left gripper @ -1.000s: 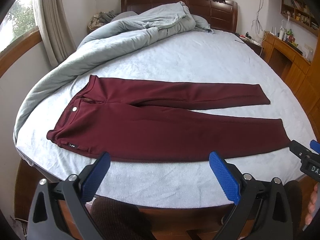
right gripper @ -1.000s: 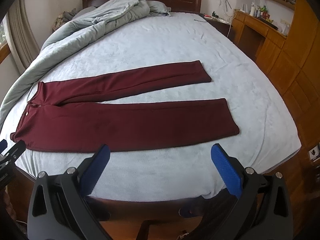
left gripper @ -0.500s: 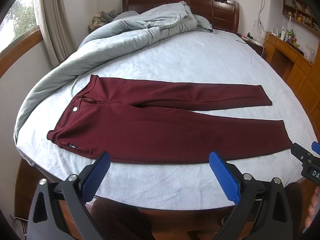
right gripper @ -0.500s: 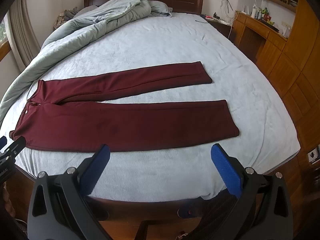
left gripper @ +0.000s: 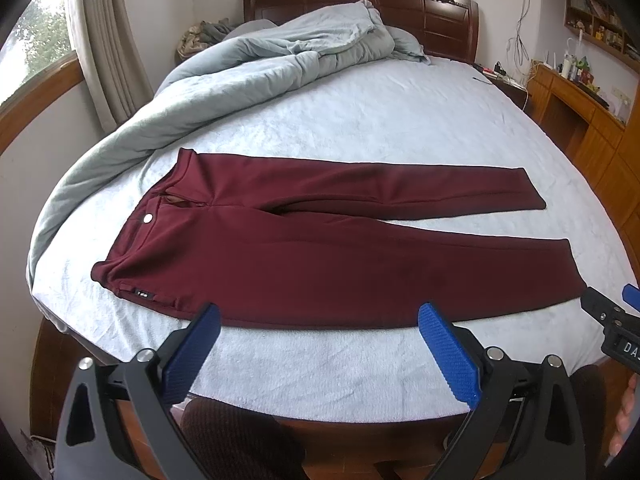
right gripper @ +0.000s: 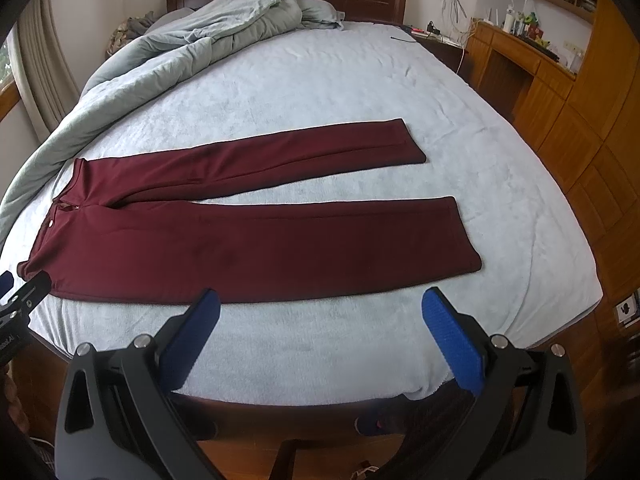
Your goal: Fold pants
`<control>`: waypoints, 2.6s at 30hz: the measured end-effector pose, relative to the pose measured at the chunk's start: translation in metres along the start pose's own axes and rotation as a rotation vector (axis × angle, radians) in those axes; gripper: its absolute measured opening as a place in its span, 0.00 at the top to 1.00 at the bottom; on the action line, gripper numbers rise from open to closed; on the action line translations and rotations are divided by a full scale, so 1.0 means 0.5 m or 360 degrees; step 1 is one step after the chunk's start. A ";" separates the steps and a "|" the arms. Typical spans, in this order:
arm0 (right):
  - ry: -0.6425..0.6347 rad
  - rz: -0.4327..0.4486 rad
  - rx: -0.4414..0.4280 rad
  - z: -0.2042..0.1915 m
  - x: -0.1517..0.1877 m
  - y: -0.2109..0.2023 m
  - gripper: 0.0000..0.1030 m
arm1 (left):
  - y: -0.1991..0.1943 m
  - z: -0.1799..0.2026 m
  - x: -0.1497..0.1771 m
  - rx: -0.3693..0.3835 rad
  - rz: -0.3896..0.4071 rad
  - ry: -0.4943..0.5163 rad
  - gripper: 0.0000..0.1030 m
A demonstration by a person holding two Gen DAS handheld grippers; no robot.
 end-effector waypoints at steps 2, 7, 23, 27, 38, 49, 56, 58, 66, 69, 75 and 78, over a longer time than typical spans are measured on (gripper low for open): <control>-0.0001 0.0001 0.0002 0.002 -0.002 0.002 0.02 | 0.003 0.003 -0.001 0.0001 -0.0004 0.0004 0.04; 0.0006 -0.0003 -0.0007 0.002 -0.002 0.005 0.02 | 0.013 0.007 -0.008 0.0001 -0.0017 0.0011 0.04; 0.0024 -0.0015 -0.0047 0.009 -0.016 0.027 0.02 | 0.023 0.016 -0.022 -0.0001 -0.0031 0.0016 0.04; 0.0031 -0.0026 -0.0069 0.009 -0.022 0.036 0.02 | 0.031 0.019 -0.030 -0.0006 -0.0037 0.0023 0.04; 0.0019 -0.0031 -0.0109 0.040 -0.086 0.078 0.02 | 0.074 0.035 -0.069 -0.0019 -0.0077 0.0057 0.04; -0.0120 -0.0088 -0.0096 0.201 -0.436 0.313 0.02 | 0.234 0.077 -0.295 0.0118 -0.0142 0.0012 0.04; -0.0098 -0.0319 -0.0115 0.318 -0.604 0.527 0.03 | 0.370 0.159 -0.408 0.0298 -0.0245 0.0087 0.04; -0.0070 -0.0354 -0.0105 0.347 -0.630 0.565 0.03 | 0.393 0.180 -0.425 0.0335 -0.0257 0.0098 0.04; -0.0119 -0.0476 -0.0326 0.357 -0.666 0.659 0.02 | 0.461 0.275 -0.476 0.0362 -0.0281 0.0183 0.04; -0.0227 -0.0449 -0.0318 0.341 -0.659 0.647 0.36 | 0.477 0.305 -0.487 0.0327 -0.0286 0.0268 0.04; -0.0446 -0.0341 -0.0496 0.311 -0.639 0.547 0.78 | 0.503 0.349 -0.508 0.0310 -0.0253 0.0529 0.04; -0.0474 -0.0255 -0.0614 0.316 -0.636 0.485 0.79 | 0.519 0.372 -0.520 0.0394 -0.0263 0.0692 0.04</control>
Point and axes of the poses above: each gripper's, at about its wrist camera, not at the fingertips, and y roughly the way its jaws point, z to its right, x to its underside, the point moved 9 cm from there along y, roughly the way its jaws point, and after that the axes turned 14 degrees about -z, right-handed, at the moved point
